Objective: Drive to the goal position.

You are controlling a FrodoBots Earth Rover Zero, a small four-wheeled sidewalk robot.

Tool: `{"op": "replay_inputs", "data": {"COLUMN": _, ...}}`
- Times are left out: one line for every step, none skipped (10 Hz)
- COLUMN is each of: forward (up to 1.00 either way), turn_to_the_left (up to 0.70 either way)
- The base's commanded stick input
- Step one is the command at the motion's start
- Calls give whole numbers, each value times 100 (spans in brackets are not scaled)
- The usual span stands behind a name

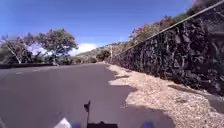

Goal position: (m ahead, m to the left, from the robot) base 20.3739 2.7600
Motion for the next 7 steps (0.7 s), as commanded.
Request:
{"op": "replay_inputs", "data": {"forward": 100, "turn_to_the_left": 0}}
{"op": "replay_inputs", "data": {"forward": 100, "turn_to_the_left": 0}}
{"op": "replay_inputs", "data": {"forward": 100, "turn_to_the_left": 0}}
{"op": "replay_inputs", "data": {"forward": 100, "turn_to_the_left": 0}}
{"op": "replay_inputs", "data": {"forward": 100, "turn_to_the_left": 0}}
{"op": "replay_inputs", "data": {"forward": 100, "turn_to_the_left": 0}}
{"op": "replay_inputs", "data": {"forward": 100, "turn_to_the_left": 0}}
